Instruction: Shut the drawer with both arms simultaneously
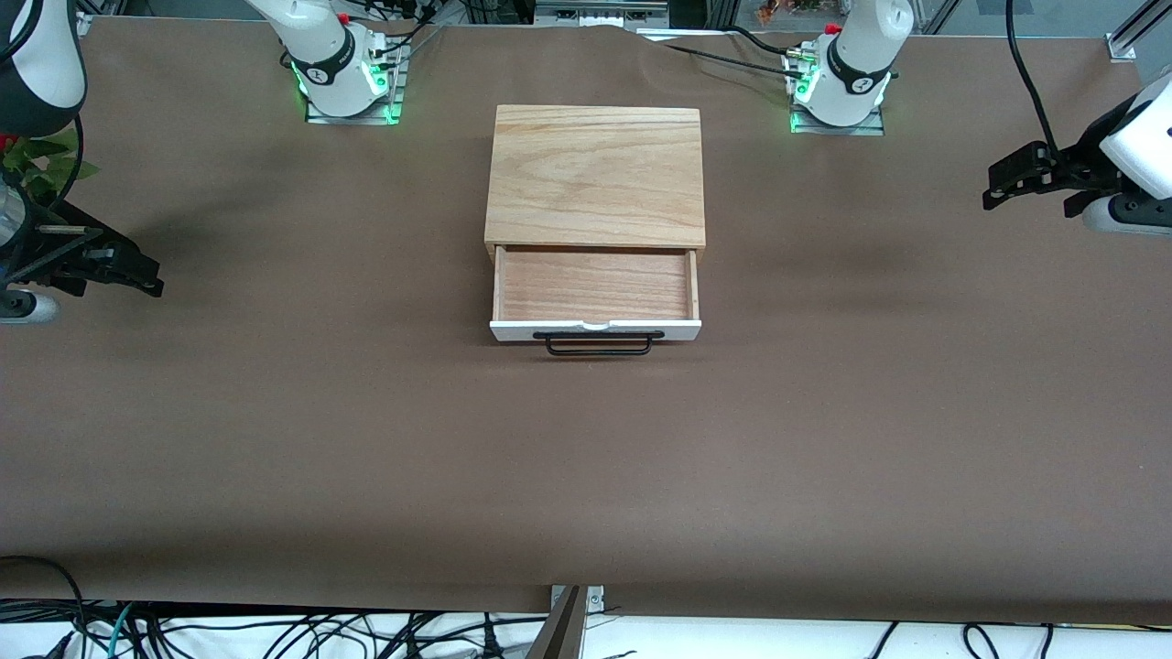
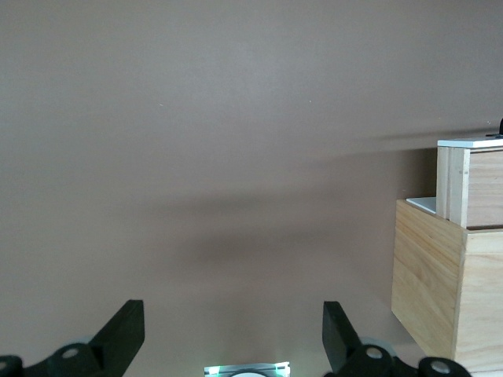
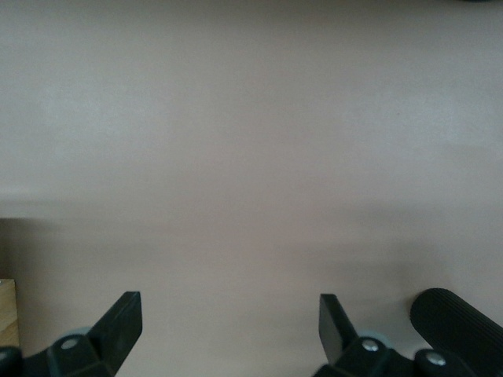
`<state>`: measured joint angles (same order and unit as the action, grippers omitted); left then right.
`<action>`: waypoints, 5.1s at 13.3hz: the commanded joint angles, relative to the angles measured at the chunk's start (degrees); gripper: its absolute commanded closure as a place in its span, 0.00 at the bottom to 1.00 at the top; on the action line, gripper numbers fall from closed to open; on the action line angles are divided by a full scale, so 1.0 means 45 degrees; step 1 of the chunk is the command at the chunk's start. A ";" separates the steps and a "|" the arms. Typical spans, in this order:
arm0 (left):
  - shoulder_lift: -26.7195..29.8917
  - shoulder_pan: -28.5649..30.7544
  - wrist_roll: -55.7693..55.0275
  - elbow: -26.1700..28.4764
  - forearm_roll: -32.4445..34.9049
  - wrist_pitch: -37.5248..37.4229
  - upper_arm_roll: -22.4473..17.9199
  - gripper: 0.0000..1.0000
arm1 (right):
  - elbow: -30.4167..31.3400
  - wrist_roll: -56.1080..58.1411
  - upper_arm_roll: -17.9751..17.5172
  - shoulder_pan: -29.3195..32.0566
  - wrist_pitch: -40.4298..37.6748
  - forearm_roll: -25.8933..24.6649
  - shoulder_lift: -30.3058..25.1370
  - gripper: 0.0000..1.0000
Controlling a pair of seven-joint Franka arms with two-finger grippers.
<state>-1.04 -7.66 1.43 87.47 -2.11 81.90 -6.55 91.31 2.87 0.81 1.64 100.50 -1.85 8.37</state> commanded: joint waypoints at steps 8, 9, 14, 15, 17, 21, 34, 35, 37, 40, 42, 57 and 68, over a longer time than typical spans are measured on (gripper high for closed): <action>-0.0082 -0.0074 -0.0084 -0.0258 0.0234 -0.0134 -0.0049 0.00 | -0.0427 -0.0168 -0.0043 0.0066 -0.0147 -0.0156 0.0192 0.00; -0.0082 -0.0074 -0.0084 -0.0258 0.0215 -0.0134 -0.0049 0.00 | -0.0427 -0.0168 -0.0043 0.0066 -0.0127 -0.0156 0.0192 0.00; -0.0082 -0.0074 -0.0084 -0.0258 0.0215 -0.0153 -0.0049 0.00 | -0.0427 -0.0168 -0.0043 0.0066 -0.0147 -0.0156 0.0192 0.00; -0.0082 -0.0074 -0.0084 -0.0258 0.0234 -0.0153 -0.0049 0.00 | -0.0427 -0.0168 -0.0043 0.0066 -0.0147 -0.0156 0.0192 0.00; -0.0082 -0.0074 -0.0084 -0.0258 0.0234 -0.0134 -0.0049 0.00 | -0.0427 -0.0168 -0.0043 0.0066 -0.0127 -0.0136 0.0192 0.00; -0.0082 -0.0074 -0.0084 -0.0258 0.0234 -0.0153 -0.0049 0.00 | -0.0427 -0.0188 -0.0043 0.0047 -0.0147 -0.0117 0.0192 0.00; -0.0082 -0.0074 -0.0084 -0.0258 0.0234 -0.0153 -0.0049 0.00 | -0.0427 -0.0247 -0.0083 0.0027 -0.0147 -0.0058 0.0250 0.00; -0.0082 -0.0074 -0.0084 -0.0258 0.0234 -0.0153 -0.0049 0.00 | -0.0427 -0.0285 -0.0083 0.0027 -0.0147 -0.0039 0.0250 0.00; -0.0082 -0.0074 -0.0084 -0.0258 0.0234 -0.0153 -0.0049 0.00 | -0.0427 -0.0344 -0.0083 0.0008 -0.0127 -0.0019 0.0270 0.00; -0.0082 -0.0074 -0.0084 -0.0258 0.0234 -0.0134 -0.0049 0.00 | -0.0427 -0.0403 -0.0102 -0.0032 -0.0088 -0.0019 0.0406 0.00; -0.0082 -0.0074 -0.0084 -0.0258 0.0234 -0.0153 -0.0049 0.00 | -0.0427 -0.0422 -0.0102 -0.0051 -0.0030 0.0000 0.0446 0.00; -0.0802 -0.0054 0.0112 -0.0239 -0.0994 0.0138 -0.0010 0.00 | -0.0427 -0.0383 -0.0200 -0.1650 0.1646 0.1231 0.1771 0.00; -0.4688 -0.1243 0.0268 -0.0043 -0.5800 0.2907 0.0283 0.00 | -0.2243 -0.0461 -0.0219 -0.4463 0.5277 0.3827 0.5853 0.00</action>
<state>-19.77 -10.86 2.31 88.28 -26.56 92.01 -4.77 83.57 1.50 -0.42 -16.57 121.47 13.69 31.85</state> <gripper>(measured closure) 0.000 0.000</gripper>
